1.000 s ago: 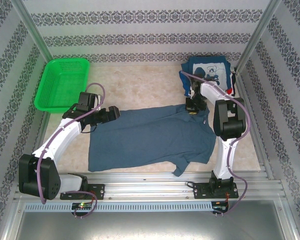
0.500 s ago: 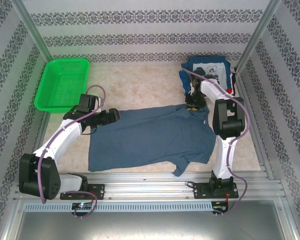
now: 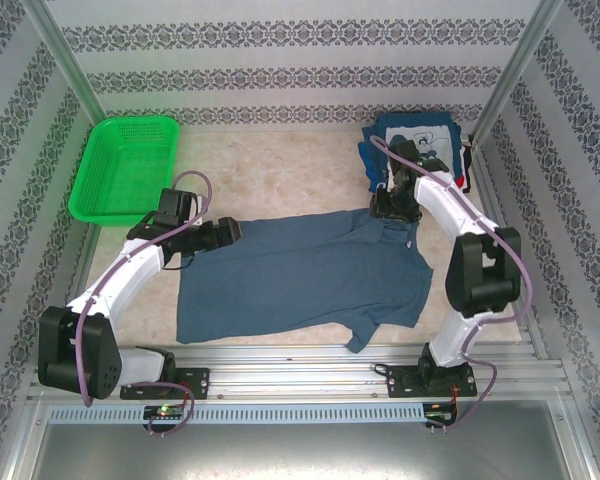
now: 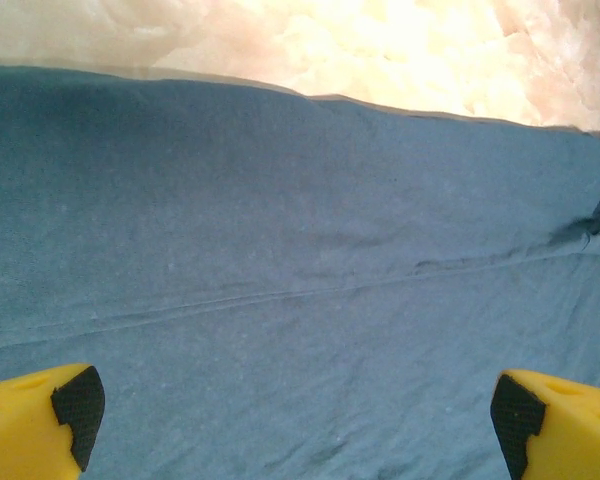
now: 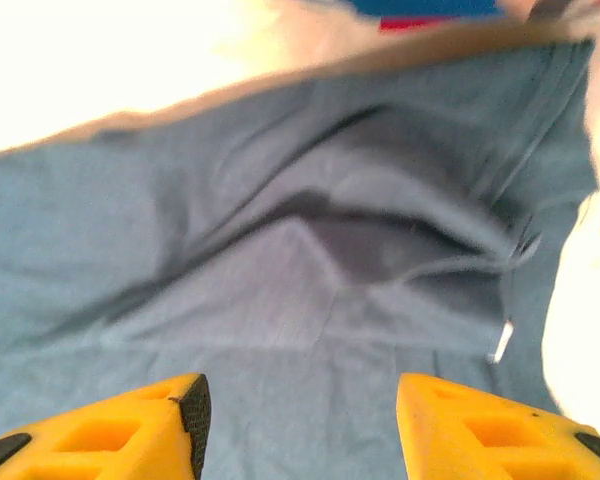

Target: Fold and stack the t-shirts

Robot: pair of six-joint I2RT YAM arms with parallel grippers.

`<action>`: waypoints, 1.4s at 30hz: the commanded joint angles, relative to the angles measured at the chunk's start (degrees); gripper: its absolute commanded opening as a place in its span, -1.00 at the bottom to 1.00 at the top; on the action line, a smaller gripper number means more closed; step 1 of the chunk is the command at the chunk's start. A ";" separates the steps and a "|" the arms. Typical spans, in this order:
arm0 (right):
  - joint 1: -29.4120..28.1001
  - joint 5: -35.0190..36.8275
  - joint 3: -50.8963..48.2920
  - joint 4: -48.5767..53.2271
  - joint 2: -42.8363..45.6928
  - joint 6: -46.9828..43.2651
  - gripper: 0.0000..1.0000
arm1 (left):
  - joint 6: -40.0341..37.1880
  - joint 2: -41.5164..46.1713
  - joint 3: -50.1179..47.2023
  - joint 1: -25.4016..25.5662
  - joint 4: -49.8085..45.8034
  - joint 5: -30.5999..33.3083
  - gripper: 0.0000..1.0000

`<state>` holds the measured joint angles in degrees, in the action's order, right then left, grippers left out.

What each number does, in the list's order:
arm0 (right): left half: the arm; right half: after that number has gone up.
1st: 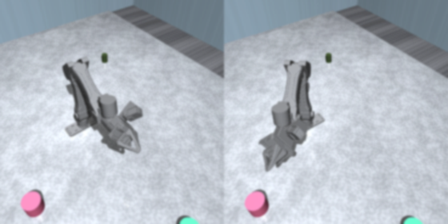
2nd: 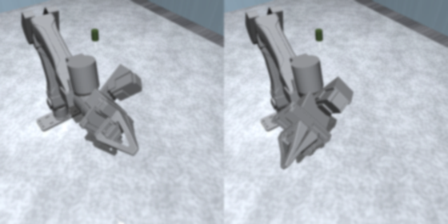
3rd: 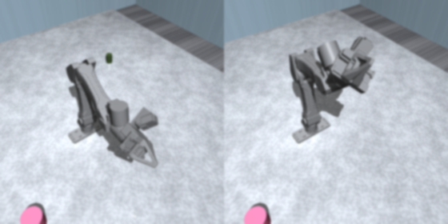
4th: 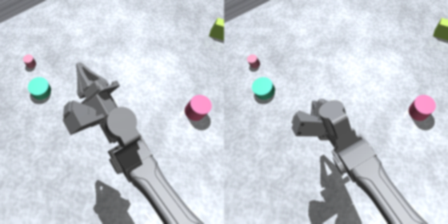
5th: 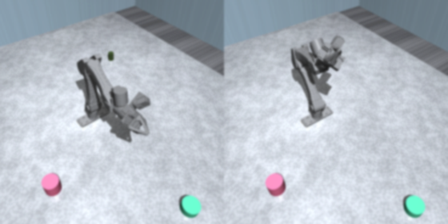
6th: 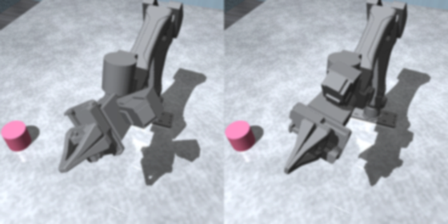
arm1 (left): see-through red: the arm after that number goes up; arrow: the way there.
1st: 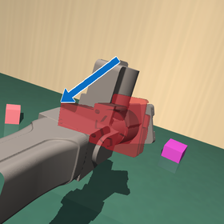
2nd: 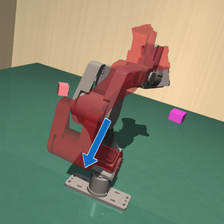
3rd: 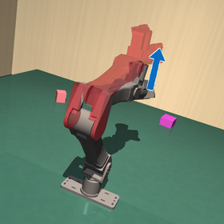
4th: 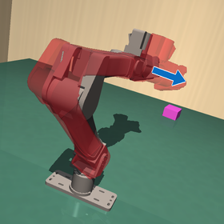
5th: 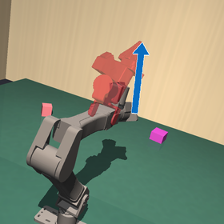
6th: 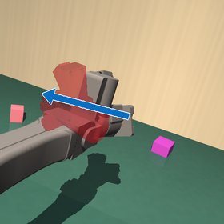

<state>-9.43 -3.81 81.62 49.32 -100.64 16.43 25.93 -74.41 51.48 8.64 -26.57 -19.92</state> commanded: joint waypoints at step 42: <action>2.80 -8.83 -8.44 -16.09 -9.02 17.69 -0.36 | -2.05 0.60 -0.58 0.56 1.34 -0.25 1.00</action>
<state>-7.20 -11.94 71.11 33.15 -108.77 33.15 25.45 -74.26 50.83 8.64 -26.04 -20.51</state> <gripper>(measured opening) 0.322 0.999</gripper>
